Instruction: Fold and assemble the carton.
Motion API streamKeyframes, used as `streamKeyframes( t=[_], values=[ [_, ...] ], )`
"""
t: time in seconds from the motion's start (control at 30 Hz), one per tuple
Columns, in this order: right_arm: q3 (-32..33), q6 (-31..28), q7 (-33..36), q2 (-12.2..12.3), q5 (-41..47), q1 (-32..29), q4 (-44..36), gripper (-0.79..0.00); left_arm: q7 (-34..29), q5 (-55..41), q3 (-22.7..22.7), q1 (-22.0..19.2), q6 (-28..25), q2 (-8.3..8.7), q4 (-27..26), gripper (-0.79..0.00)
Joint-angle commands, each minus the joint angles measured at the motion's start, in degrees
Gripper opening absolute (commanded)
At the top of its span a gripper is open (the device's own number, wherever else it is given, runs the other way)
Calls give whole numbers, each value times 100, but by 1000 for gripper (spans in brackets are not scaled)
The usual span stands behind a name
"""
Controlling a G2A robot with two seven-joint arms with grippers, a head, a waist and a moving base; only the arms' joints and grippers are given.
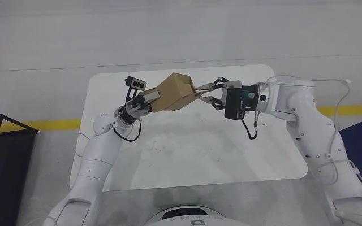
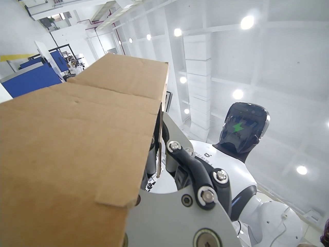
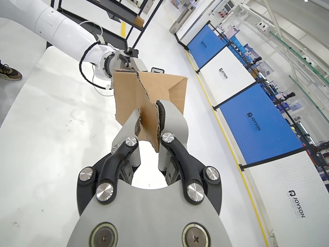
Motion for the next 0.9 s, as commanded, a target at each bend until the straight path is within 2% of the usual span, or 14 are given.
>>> streamKeyframes(
  t=[0.0, 0.1, 0.2, 0.27, 0.47, 0.6, 0.63, 0.87],
  values=[
    [45, 7, 11, 7, -22, -7, -21, -631, -4, 9, 3, 9, 5, 1, 0, -785],
    [96, 6, 26, 18, -42, -30, -49, -662, -7, 32, 2, 11, 7, 5, 1, -785],
    [66, -48, 49, 20, -89, -25, -88, -733, -20, 48, 4, 9, 20, 8, -6, -785],
    [5, -51, 72, 12, -128, 7, -97, -723, -37, 43, 12, 8, 37, 8, -14, -785],
    [-151, 39, 105, -21, -131, 120, 0, -640, -64, 59, 75, 8, 64, 1, -26, -785],
    [-227, 37, 199, -34, -163, 183, 29, -437, -71, 39, 75, 18, 71, 1, -21, -785],
    [-241, 44, 210, -37, -157, 196, 35, -409, -76, 31, 71, 22, 76, 2, -20, -785],
    [-306, 86, 298, -54, -146, 269, 78, -397, -100, -45, 51, 28, 100, 1, -24, -785]
  ],
)
